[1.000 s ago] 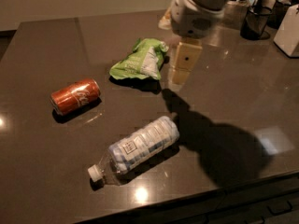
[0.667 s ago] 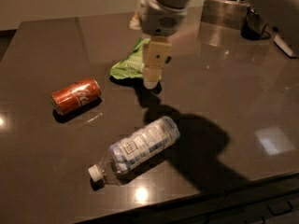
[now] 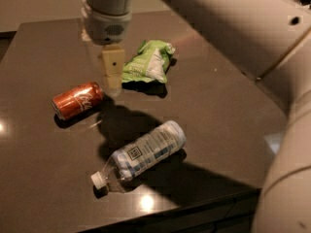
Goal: Place coke can upright
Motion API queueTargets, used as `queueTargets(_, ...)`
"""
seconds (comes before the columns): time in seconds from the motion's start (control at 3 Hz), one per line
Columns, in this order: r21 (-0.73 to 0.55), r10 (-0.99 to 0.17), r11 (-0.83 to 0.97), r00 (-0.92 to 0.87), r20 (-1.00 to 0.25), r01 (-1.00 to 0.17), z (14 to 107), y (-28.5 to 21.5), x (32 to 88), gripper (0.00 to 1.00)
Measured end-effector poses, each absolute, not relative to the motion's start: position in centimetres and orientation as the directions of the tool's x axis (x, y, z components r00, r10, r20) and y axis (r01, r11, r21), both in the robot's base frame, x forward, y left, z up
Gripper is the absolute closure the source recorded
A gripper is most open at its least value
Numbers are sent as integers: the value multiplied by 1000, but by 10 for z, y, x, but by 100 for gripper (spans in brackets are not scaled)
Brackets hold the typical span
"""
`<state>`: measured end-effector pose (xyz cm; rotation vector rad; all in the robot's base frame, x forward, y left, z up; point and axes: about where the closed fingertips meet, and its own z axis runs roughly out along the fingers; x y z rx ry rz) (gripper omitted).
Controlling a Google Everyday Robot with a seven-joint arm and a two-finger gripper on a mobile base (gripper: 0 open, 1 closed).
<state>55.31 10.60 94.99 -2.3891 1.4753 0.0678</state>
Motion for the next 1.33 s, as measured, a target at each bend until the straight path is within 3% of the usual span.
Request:
queueTargets(0.67, -189, -799, -557, 584, -143, -809, 907, 168, 546, 0)
queueTargets(1.33, -114, -772, -618, 628, -100, -778, 872, 187, 545, 0)
